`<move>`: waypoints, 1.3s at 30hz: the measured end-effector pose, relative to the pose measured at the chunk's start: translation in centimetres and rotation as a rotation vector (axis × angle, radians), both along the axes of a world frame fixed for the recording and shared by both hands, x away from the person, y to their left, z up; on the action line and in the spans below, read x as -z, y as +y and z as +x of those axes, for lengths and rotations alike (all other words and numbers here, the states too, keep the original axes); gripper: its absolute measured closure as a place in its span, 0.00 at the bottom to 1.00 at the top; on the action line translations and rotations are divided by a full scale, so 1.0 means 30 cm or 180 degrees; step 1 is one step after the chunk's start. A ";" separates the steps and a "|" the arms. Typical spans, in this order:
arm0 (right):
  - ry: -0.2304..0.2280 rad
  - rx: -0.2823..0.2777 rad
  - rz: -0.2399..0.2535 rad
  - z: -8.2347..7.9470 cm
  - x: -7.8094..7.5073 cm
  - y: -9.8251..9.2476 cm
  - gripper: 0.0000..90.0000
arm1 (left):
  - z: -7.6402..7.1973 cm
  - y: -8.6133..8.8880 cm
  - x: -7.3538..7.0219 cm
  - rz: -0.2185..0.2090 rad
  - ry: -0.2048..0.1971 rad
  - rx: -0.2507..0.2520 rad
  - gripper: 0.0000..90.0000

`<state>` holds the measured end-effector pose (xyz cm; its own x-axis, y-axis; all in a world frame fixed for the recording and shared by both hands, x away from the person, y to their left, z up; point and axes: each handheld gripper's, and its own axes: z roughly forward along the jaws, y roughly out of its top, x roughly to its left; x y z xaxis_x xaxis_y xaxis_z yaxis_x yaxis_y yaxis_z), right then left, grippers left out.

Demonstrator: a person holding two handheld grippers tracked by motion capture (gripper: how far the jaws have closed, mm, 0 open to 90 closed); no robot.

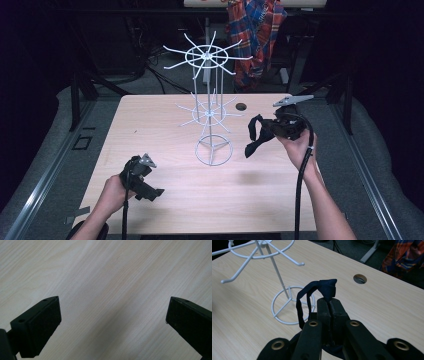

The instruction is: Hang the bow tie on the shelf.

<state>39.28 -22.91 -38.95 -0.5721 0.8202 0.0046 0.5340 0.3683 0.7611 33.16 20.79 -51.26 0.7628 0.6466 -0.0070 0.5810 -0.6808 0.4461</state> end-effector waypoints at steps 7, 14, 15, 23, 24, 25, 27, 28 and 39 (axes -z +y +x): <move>-0.0034 -0.0013 0.0040 0.012 -0.023 0.008 0.97 | 0.001 -0.002 -0.001 -0.0010 0.0009 0.0011 0.00; -0.0066 -0.0034 0.0059 0.023 -0.044 0.020 0.97 | 0.000 0.000 -0.002 -0.0016 0.0015 0.0016 0.00; -0.0084 -0.0029 0.0057 0.027 -0.046 0.021 0.97 | 0.000 0.002 -0.001 -0.0018 0.0014 0.0017 0.00; -0.0070 -0.0045 0.0056 0.058 -0.074 0.040 0.97 | -0.001 -0.004 -0.002 -0.0027 0.0021 0.0026 0.00; -0.0070 -0.0045 0.0056 0.058 -0.074 0.040 0.97 | -0.001 -0.004 -0.002 -0.0027 0.0021 0.0026 0.00; -0.0059 -0.0049 0.0049 0.063 -0.078 0.045 0.97 | -0.001 -0.003 -0.002 -0.0023 0.0017 0.0023 0.00; -0.0023 -0.0078 0.0047 0.078 -0.085 0.055 0.97 | -0.002 0.001 -0.003 -0.0018 0.0017 0.0019 0.00; -0.0007 -0.0087 0.0044 0.084 -0.084 0.059 0.97 | -0.001 0.001 -0.003 -0.0016 0.0017 0.0017 0.00; 0.0143 -0.0215 0.0107 0.120 -0.045 0.096 0.97 | 0.000 0.000 -0.001 -0.0021 0.0027 0.0025 0.00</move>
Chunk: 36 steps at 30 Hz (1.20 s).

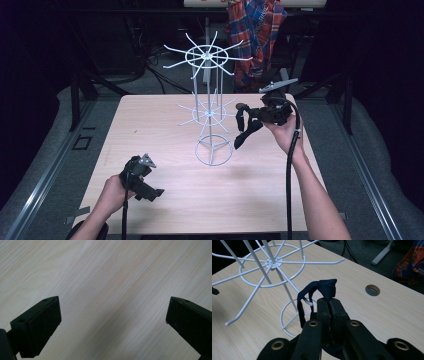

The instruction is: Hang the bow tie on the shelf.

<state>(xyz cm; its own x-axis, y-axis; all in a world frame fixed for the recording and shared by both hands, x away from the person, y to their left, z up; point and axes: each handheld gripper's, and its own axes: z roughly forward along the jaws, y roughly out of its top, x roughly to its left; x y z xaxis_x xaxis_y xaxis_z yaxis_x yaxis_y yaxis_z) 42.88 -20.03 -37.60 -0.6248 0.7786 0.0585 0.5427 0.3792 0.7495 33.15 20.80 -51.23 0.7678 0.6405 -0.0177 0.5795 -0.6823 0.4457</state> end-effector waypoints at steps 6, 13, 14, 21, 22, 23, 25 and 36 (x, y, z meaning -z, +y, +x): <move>0.0074 -0.0053 0.0066 0.000 0.024 0.010 0.97 | -0.001 -0.002 0.000 0.0002 -0.0008 0.0006 0.00; 0.0102 -0.0113 0.0127 -0.002 0.053 0.015 0.97 | 0.000 -0.002 0.001 0.0004 0.0000 0.0012 0.00; 0.0107 -0.0113 0.0125 -0.003 0.053 0.014 0.97 | -0.001 -0.003 0.000 0.0007 -0.0001 0.0008 0.00; 0.0121 -0.0129 0.0186 -0.006 0.071 0.011 0.97 | -0.002 -0.005 0.000 0.0012 -0.0006 0.0019 0.00; 0.0129 -0.0134 0.0180 -0.007 0.074 0.010 0.97 | -0.002 -0.005 0.000 0.0012 -0.0008 0.0020 0.00; 0.0102 -0.0124 0.0202 -0.009 0.077 0.010 0.97 | -0.002 -0.005 0.000 0.0012 -0.0008 0.0020 0.00; 0.0097 -0.0120 0.0242 -0.008 0.085 0.010 0.97 | -0.002 -0.007 -0.001 0.0010 -0.0012 0.0026 0.00; 0.0114 -0.0109 0.0331 0.001 0.125 0.052 0.97 | -0.004 -0.008 -0.002 0.0006 -0.0016 0.0030 0.00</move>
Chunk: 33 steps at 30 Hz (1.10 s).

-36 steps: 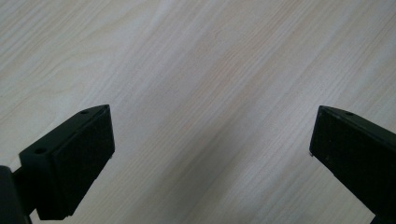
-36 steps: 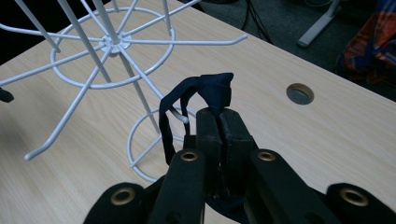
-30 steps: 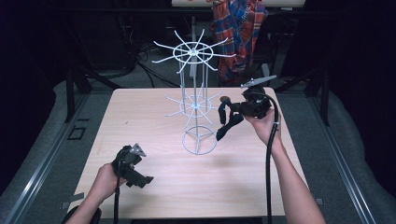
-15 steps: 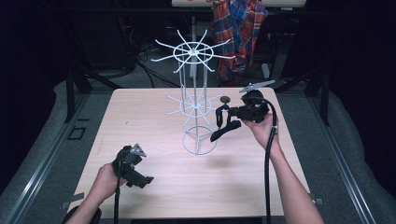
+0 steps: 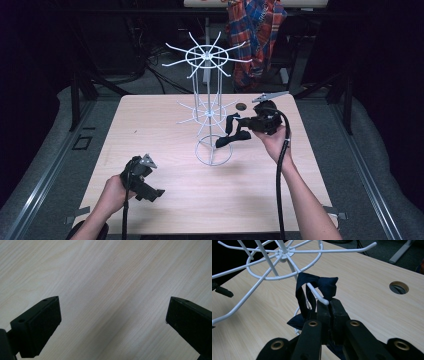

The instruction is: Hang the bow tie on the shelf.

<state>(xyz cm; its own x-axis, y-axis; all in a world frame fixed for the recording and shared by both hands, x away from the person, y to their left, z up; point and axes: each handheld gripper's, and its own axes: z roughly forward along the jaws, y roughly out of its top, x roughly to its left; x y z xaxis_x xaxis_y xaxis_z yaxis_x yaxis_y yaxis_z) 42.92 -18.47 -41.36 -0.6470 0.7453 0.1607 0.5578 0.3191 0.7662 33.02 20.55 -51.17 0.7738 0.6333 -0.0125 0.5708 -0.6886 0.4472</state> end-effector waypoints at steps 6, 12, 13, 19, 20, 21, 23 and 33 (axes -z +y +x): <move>0.0028 -0.0017 -0.0037 0.002 0.014 0.022 0.97 | 0.001 0.002 0.000 0.0001 0.0004 0.0003 0.00; 0.0047 -0.0028 -0.0047 0.008 0.030 0.034 0.97 | 0.002 0.001 0.002 -0.0009 0.0011 -0.0008 0.00; 0.0047 -0.0027 -0.0016 0.010 0.034 0.037 0.97 | 0.002 0.001 0.003 -0.0006 0.0015 -0.0009 0.00; 0.0065 -0.0043 -0.0005 0.016 0.046 0.051 0.97 | 0.002 0.001 0.003 -0.0004 0.0015 -0.0011 0.00; 0.0054 -0.0050 -0.0008 0.016 0.046 0.053 0.97 | 0.002 0.001 0.003 -0.0004 0.0014 -0.0012 0.00; 0.0066 -0.0068 -0.0023 0.017 0.046 0.054 0.96 | 0.002 0.001 0.003 -0.0002 0.0012 -0.0012 0.00; 0.0067 -0.0076 -0.0027 0.016 0.046 0.055 0.96 | 0.003 0.001 0.003 0.0009 0.0015 0.0002 0.00; 0.0057 -0.0106 -0.0049 0.000 0.036 0.044 0.82 | 0.003 -0.001 0.003 0.0004 0.0015 0.0009 0.00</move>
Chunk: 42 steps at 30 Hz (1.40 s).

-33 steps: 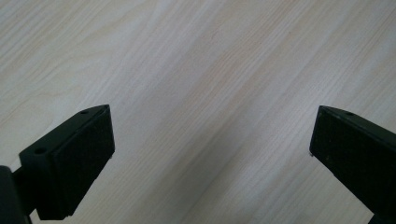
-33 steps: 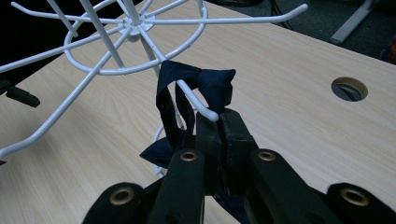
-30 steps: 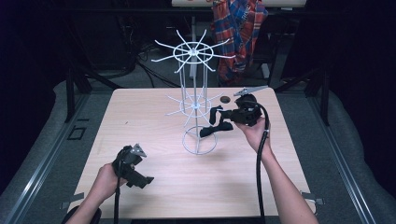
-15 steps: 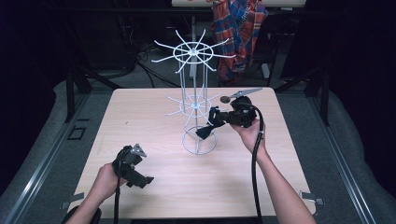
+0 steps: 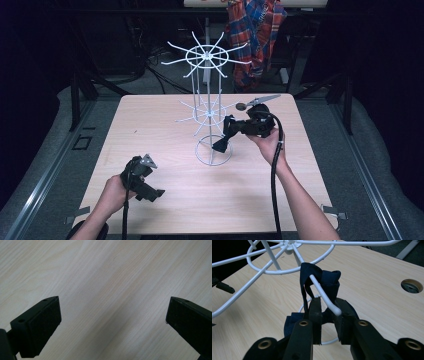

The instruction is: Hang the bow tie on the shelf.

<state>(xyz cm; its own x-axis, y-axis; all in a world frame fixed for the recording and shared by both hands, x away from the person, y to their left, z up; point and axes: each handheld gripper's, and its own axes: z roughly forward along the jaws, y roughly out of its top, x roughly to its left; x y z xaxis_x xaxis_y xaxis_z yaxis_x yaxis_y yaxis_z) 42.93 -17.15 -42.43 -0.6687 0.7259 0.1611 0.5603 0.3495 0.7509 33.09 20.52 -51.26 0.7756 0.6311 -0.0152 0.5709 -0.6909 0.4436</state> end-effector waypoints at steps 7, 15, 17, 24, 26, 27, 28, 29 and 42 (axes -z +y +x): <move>0.0022 -0.0095 -0.0030 -0.015 -0.013 -0.009 0.63 | -0.001 0.000 -0.001 -0.0002 -0.0011 -0.0013 0.00; 0.0133 -0.0086 -0.0119 -0.039 -0.029 -0.008 0.40 | -0.002 0.000 -0.002 0.0008 -0.0018 -0.0018 0.00; 0.0168 -0.0087 -0.0144 -0.046 -0.032 -0.010 0.35 | -0.002 0.000 -0.001 0.0003 -0.0014 -0.0016 0.00; 0.0193 -0.0180 -0.0240 -0.070 -0.038 -0.029 0.23 | -0.002 0.001 -0.001 -0.0001 -0.0017 -0.0023 0.00; 0.0210 -0.0182 -0.0265 -0.079 -0.038 -0.037 0.20 | -0.002 0.001 -0.001 0.0001 -0.0017 -0.0023 0.00; 0.0226 -0.0185 -0.0287 -0.085 -0.038 -0.042 0.19 | -0.002 0.001 -0.002 0.0007 -0.0017 -0.0016 0.00; 0.0225 -0.0187 -0.0313 -0.090 -0.037 -0.047 0.17 | -0.002 0.001 -0.002 0.0007 -0.0017 -0.0016 0.00; 0.0203 -0.0179 -0.0323 -0.096 -0.035 -0.053 0.17 | -0.002 0.001 -0.002 0.0008 -0.0017 -0.0017 0.00; 0.0258 -0.0061 -0.0562 -0.165 -0.015 -0.123 0.08 | -0.002 0.000 -0.001 0.0003 -0.0014 -0.0024 0.00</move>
<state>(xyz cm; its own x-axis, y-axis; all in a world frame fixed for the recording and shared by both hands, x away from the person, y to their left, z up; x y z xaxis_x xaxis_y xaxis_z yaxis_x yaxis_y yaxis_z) 37.98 -20.84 -41.97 -0.6726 0.7350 0.0863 0.6084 0.4828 0.6298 33.04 20.51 -51.23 0.7708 0.6370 -0.0112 0.5742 -0.6870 0.4453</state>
